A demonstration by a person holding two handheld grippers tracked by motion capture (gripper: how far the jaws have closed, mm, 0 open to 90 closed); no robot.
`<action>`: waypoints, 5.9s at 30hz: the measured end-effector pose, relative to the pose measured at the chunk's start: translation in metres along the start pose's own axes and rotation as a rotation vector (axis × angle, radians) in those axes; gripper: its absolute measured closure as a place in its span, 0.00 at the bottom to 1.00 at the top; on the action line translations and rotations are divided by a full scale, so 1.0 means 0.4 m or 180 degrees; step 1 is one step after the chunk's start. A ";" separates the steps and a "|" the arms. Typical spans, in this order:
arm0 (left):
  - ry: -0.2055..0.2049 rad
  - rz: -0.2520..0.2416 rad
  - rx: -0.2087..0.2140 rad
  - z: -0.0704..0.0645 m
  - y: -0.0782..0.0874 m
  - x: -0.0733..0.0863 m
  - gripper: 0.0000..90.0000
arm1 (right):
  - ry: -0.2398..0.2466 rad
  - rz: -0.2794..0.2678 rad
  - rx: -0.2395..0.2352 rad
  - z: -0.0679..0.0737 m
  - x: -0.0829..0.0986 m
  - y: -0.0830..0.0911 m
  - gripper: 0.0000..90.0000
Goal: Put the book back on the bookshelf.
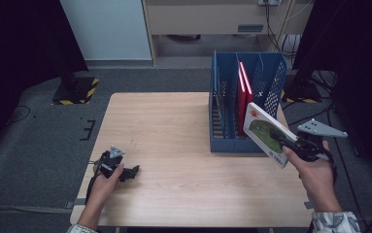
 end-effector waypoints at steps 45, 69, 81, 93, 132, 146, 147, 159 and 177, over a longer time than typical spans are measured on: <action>-0.0008 -0.0020 0.0011 0.000 0.000 0.000 0.00 | -0.0067 0.0142 0.0540 -0.139 -0.035 -0.078 0.84; -0.0008 -0.0039 0.0020 -0.002 -0.003 -0.002 0.00 | -0.0101 0.0118 0.0768 -0.186 -0.049 -0.145 0.84; -0.0012 -0.0050 0.0025 -0.003 -0.004 -0.003 0.00 | -0.0168 0.0094 0.0917 -0.225 -0.043 -0.184 0.84; -0.0023 -0.0047 0.0035 -0.004 -0.005 -0.003 0.00 | -0.0136 0.0093 0.1006 -0.238 -0.036 -0.225 0.84; -0.0043 -0.0048 0.0057 -0.007 -0.008 -0.006 0.00 | -0.0366 0.0081 0.1188 -0.262 0.074 -0.370 0.84; -0.0043 -0.0054 0.0065 -0.009 -0.009 -0.007 0.00 | -0.0381 0.0175 0.1219 -0.263 0.104 -0.403 0.84; -0.0045 -0.0053 0.0065 -0.009 -0.009 -0.007 0.00 | -0.0371 0.0182 0.1208 -0.263 0.106 -0.404 0.84; -0.0058 -0.0046 0.0071 -0.009 -0.009 -0.007 0.00 | -0.0342 0.0306 0.1206 -0.262 0.126 -0.411 0.84; -0.0059 -0.0040 0.0081 -0.012 -0.009 -0.006 0.00 | -0.0299 0.0489 0.1204 -0.246 0.157 -0.399 0.83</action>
Point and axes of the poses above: each handheld gripper's, and its own axes: y roughly backward along the jaws, x roughly out of its underside, z roughly to its left, the point moved 9 cm from there along -y, roughly forward along the jaws, and after that the axes turned 8 degrees about -z, right-handed, at the moved point
